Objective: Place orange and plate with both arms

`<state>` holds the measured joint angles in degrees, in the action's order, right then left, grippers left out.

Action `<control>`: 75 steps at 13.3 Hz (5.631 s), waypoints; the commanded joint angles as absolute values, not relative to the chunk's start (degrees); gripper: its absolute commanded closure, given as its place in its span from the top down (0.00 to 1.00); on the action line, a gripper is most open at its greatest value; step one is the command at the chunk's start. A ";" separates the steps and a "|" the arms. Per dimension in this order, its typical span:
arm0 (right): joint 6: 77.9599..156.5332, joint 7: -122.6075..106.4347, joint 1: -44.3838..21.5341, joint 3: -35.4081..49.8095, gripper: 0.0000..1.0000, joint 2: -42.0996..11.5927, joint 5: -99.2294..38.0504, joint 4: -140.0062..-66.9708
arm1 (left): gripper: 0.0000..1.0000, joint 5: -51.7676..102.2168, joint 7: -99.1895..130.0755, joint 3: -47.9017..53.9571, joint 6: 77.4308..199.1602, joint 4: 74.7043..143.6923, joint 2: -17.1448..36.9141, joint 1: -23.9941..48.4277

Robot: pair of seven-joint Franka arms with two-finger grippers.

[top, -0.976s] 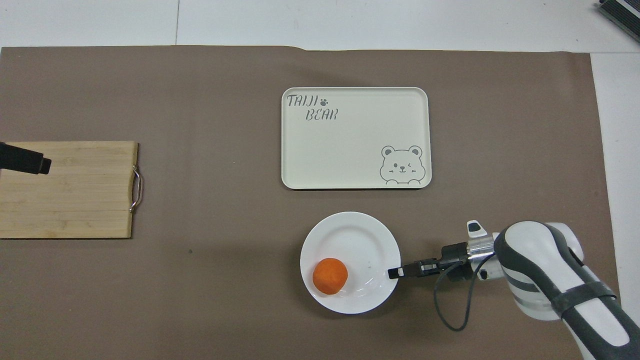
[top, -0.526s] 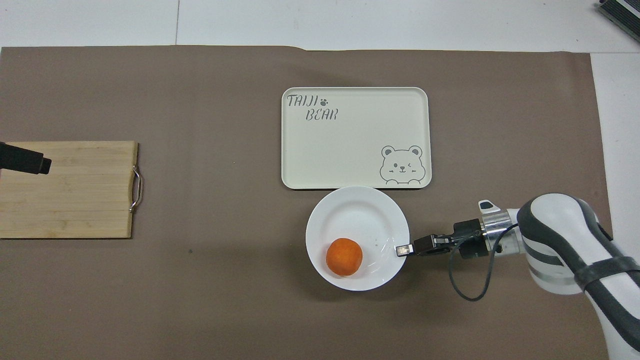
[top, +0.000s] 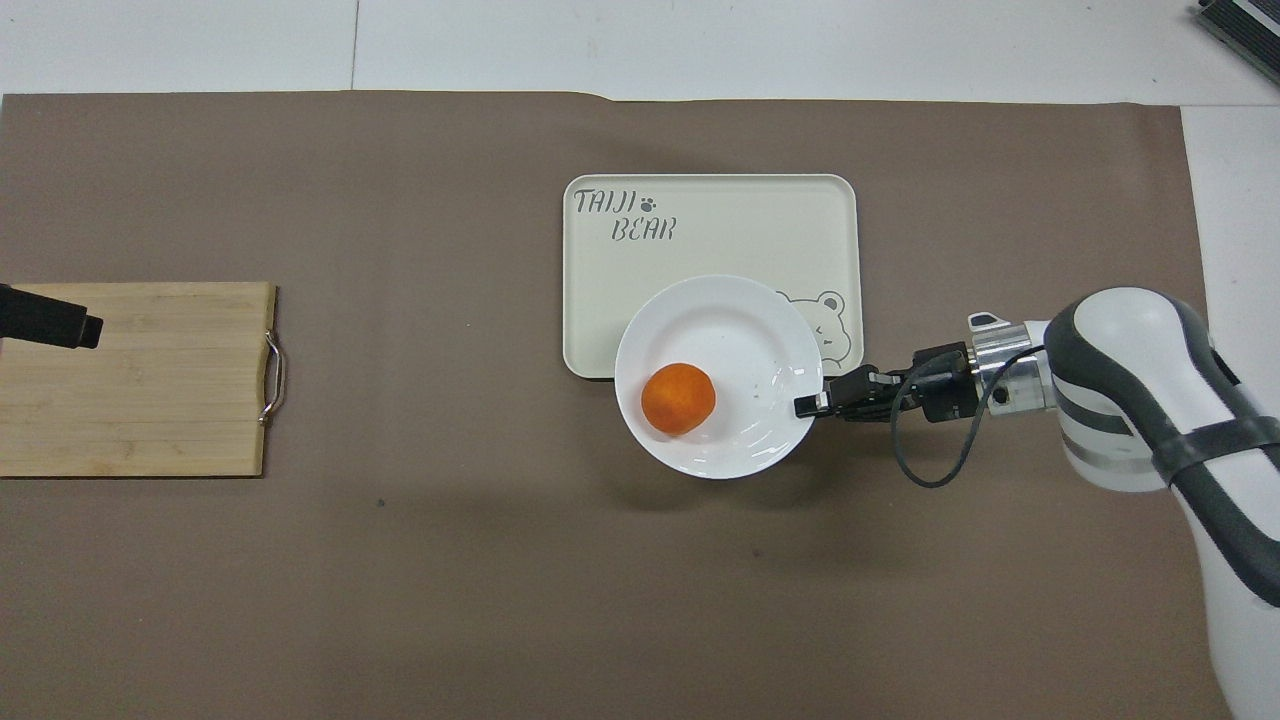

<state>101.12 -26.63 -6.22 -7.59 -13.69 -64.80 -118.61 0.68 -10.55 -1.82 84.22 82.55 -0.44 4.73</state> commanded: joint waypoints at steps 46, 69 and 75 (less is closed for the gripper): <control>113.30 -5.36 -7.21 -7.03 1.00 -18.82 -17.69 -93.16 | 1.00 0.35 -7.38 -0.35 80.24 81.74 -0.79 4.04; 83.32 -1.84 -4.66 -7.82 1.00 6.42 -2.11 -93.60 | 1.00 0.35 -7.03 -0.88 80.77 81.83 -0.79 3.87; 82.71 -2.11 -4.92 -7.21 1.00 6.59 1.67 -90.89 | 1.00 0.44 -7.03 -0.88 80.77 81.74 -0.79 3.87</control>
<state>83.17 -3.38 -4.89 -7.74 5.81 -0.08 -92.20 1.14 -7.03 -1.47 81.42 82.09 -0.38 4.69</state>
